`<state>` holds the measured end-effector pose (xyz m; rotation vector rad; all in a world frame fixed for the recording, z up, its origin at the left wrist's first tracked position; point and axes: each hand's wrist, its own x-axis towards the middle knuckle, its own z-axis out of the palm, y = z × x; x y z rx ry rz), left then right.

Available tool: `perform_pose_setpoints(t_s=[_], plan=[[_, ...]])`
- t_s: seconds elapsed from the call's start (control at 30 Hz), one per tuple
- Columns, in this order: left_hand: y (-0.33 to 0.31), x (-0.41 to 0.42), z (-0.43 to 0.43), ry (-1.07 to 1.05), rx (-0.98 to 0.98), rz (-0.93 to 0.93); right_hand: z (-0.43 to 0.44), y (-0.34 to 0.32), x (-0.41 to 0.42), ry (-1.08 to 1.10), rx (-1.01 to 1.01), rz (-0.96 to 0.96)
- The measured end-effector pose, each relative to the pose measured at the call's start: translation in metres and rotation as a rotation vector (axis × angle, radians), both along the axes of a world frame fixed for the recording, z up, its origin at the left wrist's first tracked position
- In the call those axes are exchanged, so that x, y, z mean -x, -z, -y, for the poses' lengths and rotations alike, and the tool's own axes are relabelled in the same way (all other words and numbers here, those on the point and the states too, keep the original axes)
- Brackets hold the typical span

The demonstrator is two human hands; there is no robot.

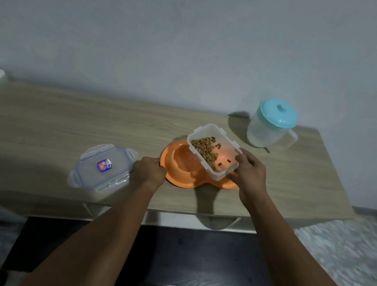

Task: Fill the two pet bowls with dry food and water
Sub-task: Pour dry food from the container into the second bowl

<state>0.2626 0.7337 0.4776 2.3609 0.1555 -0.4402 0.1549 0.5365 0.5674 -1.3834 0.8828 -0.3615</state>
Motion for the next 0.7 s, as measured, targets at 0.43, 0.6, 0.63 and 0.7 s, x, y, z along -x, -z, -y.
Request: perform_pose_setpoints(t_s=[0.43,0.6,0.63,0.7], plan=[[0.033,-0.008,0.002,-0.161,0.033,-0.058,0.019,-0.018,0.013,-0.139,0.313,-0.071],[0.034,-0.008,0.002,-0.143,0.04,-0.046,0.012,-0.036,0.002,-0.181,0.493,-0.111],[0.029,-0.006,0.002,-0.133,0.039,-0.039,0.011,-0.039,0.0,-0.196,0.533,-0.118],[0.024,-0.004,0.004,-0.128,0.027,-0.026,0.009,-0.043,-0.006,-0.23,0.595,-0.124]])
